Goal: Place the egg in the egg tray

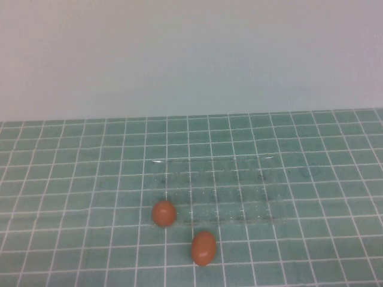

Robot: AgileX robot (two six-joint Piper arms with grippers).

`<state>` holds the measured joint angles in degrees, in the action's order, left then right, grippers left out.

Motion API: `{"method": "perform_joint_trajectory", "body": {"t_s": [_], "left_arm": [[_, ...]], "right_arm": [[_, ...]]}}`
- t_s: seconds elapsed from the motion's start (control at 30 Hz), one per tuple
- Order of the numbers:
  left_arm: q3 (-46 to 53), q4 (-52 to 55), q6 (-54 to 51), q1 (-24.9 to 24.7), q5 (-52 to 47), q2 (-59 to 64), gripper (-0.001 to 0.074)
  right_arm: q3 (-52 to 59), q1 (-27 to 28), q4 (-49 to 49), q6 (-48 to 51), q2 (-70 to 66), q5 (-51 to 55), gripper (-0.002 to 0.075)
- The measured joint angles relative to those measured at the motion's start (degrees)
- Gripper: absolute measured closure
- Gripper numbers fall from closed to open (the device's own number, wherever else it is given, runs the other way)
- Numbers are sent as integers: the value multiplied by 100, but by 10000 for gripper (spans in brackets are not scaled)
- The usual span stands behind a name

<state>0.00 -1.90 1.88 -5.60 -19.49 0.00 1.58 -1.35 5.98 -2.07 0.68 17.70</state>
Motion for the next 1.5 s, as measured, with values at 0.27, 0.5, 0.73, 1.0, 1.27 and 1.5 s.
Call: {"method": "perform_joint_trajectory", "body": {"t_s": [0.27,0.5,0.73,1.0,1.27,1.5], "left_arm": [[0,0,0,0,0,0,736],[0,9,0,0,0,0,736],[0,9,0,0,0,0,736],[0,9,0,0,0,0,736],[0,9,0,0,0,0,736],[0,9,0,0,0,0,736]], "right_arm": [[9,0,-8,0,0,-2189,727],[9,0,-8,0,0,-4981,727],[9,0,-125,-85,0,-6385,727],[-1636,0,264,-672,-58,-3227,727],[-3298,0,269,-731,-1018,-1384,727],[-3470,0,55,-869,-1018,-1770,727]]}}
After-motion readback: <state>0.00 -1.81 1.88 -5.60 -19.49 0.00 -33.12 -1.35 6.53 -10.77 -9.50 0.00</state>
